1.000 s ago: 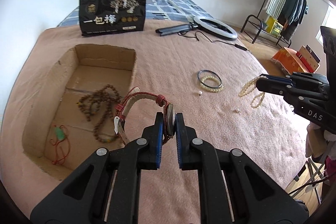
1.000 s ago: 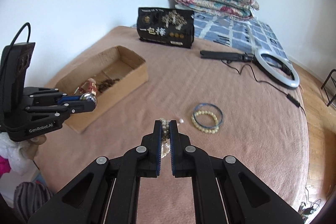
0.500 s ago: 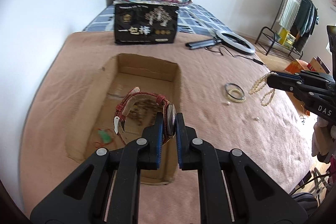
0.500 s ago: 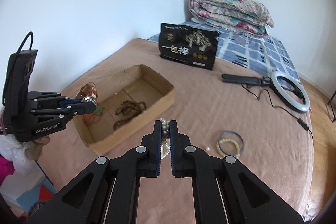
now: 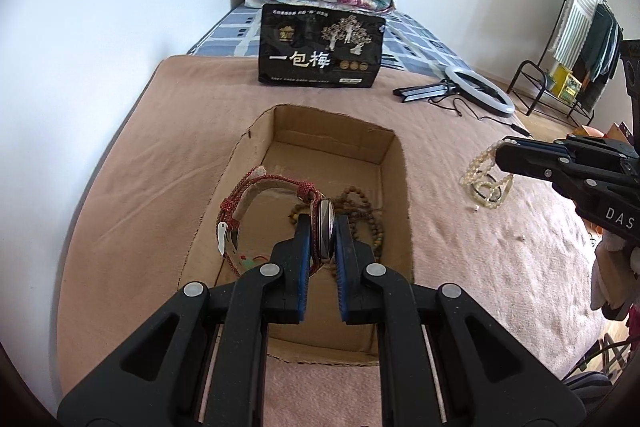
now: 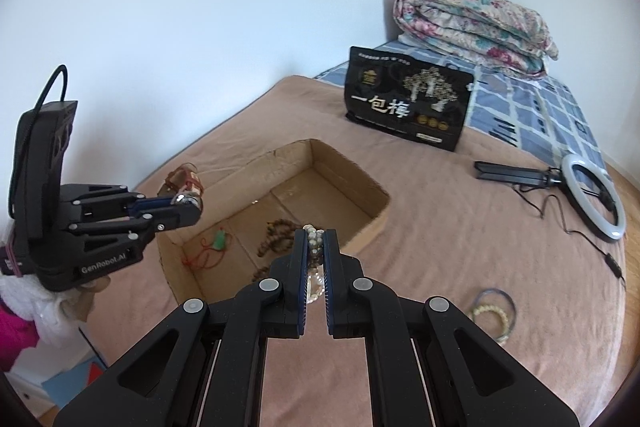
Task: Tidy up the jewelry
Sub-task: 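Carry watch and pearl necklace into the box and open both tools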
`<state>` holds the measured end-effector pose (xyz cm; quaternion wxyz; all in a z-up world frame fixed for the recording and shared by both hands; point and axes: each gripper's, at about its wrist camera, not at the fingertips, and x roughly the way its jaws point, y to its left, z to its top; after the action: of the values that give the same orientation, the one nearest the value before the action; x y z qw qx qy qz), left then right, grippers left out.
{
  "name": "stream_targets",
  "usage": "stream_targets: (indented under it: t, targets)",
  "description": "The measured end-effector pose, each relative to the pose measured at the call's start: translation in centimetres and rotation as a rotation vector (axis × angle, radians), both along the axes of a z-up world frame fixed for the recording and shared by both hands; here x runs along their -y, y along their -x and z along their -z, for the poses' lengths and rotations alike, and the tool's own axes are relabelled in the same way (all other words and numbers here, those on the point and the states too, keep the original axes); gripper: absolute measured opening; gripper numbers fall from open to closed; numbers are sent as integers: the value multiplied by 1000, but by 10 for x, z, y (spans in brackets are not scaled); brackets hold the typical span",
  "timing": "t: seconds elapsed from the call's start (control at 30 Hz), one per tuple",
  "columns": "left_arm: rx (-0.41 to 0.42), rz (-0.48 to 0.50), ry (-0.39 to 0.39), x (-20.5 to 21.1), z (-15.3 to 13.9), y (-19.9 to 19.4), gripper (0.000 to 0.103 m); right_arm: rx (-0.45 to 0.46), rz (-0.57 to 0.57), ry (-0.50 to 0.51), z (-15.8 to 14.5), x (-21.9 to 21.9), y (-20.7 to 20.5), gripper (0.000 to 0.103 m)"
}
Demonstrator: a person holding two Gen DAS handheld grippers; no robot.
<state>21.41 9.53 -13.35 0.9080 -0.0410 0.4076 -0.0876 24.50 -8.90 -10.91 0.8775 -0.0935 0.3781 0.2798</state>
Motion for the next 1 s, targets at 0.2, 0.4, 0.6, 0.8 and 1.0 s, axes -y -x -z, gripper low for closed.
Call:
stream_targets:
  t: [0.2, 0.4, 0.6, 0.8, 1.0]
  targets:
    - [-29, -16, 3, -10, 14, -6, 9, -20, -27, 5, 13, -21, -4, 5]
    - [-56, -20, 11, -16, 27, -6, 9, -52, -29, 2, 26, -34, -13, 5]
    - [-76, -20, 16, -17, 36, -7, 9, -85, -25, -14, 38, -40, -20, 5]
    - [-87, -15, 10, -18, 41, -6, 9, -108, -29, -18, 47, -46, -21, 5]
    - [-87, -23, 2, -18, 42, -6, 9, -115, -34, 6, 53, -53, -22, 6]
